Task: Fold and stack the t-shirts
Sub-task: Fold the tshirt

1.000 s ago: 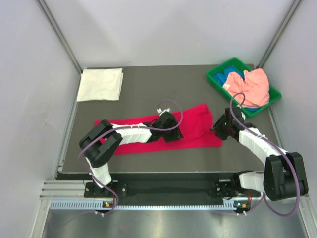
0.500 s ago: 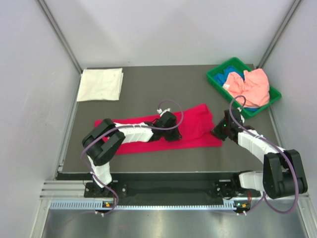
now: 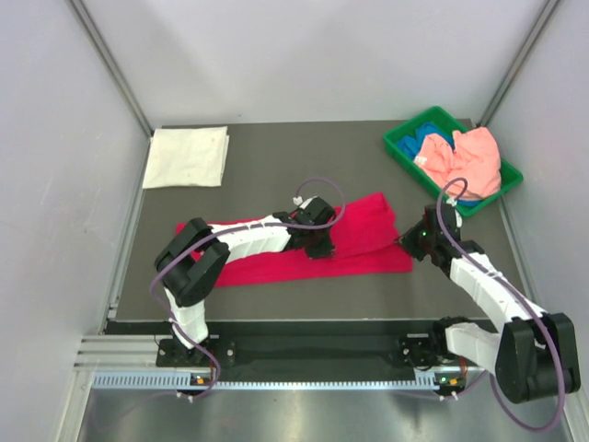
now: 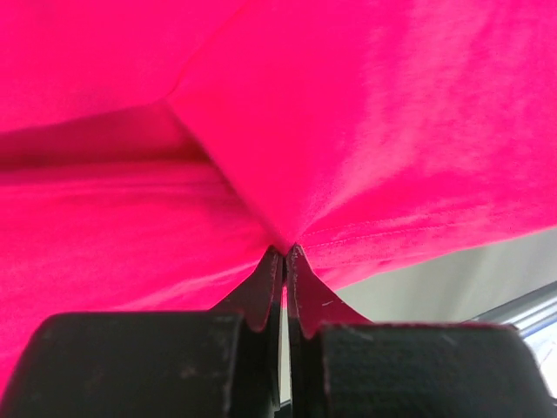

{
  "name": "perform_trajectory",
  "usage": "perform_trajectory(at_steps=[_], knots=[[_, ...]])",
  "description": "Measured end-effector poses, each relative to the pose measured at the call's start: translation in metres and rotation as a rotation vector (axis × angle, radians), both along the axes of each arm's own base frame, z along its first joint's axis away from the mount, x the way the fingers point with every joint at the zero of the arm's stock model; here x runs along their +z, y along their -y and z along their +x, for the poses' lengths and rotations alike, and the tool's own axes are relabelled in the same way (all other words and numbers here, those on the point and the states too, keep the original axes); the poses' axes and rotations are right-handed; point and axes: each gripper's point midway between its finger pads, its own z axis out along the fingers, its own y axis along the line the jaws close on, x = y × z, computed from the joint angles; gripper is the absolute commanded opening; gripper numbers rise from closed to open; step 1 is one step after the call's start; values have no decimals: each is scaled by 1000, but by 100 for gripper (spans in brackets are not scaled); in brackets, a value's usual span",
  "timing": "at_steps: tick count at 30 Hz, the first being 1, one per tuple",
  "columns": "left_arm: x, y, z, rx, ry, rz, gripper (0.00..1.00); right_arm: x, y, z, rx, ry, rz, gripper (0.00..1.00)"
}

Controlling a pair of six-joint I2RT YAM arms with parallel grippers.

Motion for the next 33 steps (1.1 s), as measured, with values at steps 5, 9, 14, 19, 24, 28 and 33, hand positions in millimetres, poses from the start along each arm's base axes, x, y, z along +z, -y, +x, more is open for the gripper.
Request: perform_trajectory(at_steps=[5,9,14,19,24,28,33], knots=[[-5,-9,-6,-3,-29,48,0,7,2,-7,-5,12,-1,0],[-3,-13,-5,-10,-19,74,0,4,2,-15,-8,20,2,0],[-3,-17,-6,-23,-21,103,0,-17,-2,-33,6,-22,3,0],[-7,-24,-7,-17,-27,140,0,-28,-8,-45,25,-46,1,0],[-10,-28,-7,-18,-26,160,0,-21,-10,-43,25,-10,0,0],[-16,-29,-7,-24,-30,176,0,-21,-11,-44,28,-6,-15,0],[-23,-31,-7,-28,-35,193,0,-29,-9,-47,27,-14,-32,0]])
